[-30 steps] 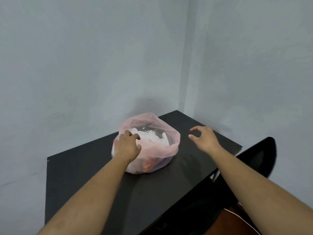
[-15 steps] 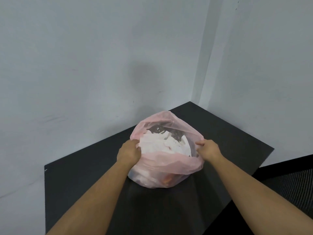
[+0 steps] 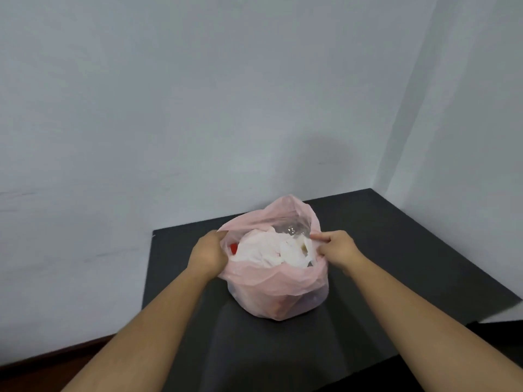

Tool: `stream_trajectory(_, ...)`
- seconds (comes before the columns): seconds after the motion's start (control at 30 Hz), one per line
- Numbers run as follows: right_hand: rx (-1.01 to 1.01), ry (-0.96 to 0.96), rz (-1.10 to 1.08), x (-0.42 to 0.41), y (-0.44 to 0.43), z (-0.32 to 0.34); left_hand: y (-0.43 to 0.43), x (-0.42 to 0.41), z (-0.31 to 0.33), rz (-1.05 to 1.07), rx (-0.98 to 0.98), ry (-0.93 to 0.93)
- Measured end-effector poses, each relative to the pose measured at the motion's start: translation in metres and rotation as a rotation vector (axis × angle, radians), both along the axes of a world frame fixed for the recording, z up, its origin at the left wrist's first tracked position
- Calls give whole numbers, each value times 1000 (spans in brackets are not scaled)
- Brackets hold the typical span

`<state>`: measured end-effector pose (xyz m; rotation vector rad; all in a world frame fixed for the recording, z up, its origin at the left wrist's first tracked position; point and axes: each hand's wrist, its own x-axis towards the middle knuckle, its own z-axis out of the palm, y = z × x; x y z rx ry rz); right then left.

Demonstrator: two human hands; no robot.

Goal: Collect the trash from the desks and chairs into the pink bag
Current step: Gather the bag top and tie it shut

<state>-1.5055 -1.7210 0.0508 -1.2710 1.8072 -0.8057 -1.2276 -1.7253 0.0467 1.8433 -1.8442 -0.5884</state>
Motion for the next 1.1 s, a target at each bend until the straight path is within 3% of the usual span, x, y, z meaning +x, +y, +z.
stream_trajectory(0.23, 107, -11, 413, 57, 24, -3, 68, 66, -11, 150, 22, -41)
stream_trajectory(0.33, -128, 253, 310, 63, 25, 6, 90, 84, -6, 46, -10, -3)
stream_trajectory(0.37, -245, 309, 187, 62, 23, 8, 94, 88, -6, 59, -63, 86)
stream_trajectory(0.43, -280, 224, -46, 60, 18, 7, 95, 91, -9, 223, -89, 438)
stream_trajectory(0.53, 58, 64, -151, 52, 10, -24, 91, 92, -14, 499, 212, 885)
stream_trajectory(0.63, 372, -200, -45, 55, 9, -64, 89, 91, -13, 529, 506, 1104)
stream_trajectory(0.77, 342, -734, 50, 81, 6, -47, 70, 98, -2, 379, 565, 1181)
stream_trajectory(0.83, 269, -802, -3, 89, -3, -25, 57, 97, 12, 339, 527, 1144)
stream_trajectory(0.93, 69, -720, -117, 83, -17, 14, 36, 96, 39, 302, 328, 1086)
stream_trajectory(1.1, -129, -357, -383, 21, -37, 51, 6, 130, 74, 554, 5, 838)
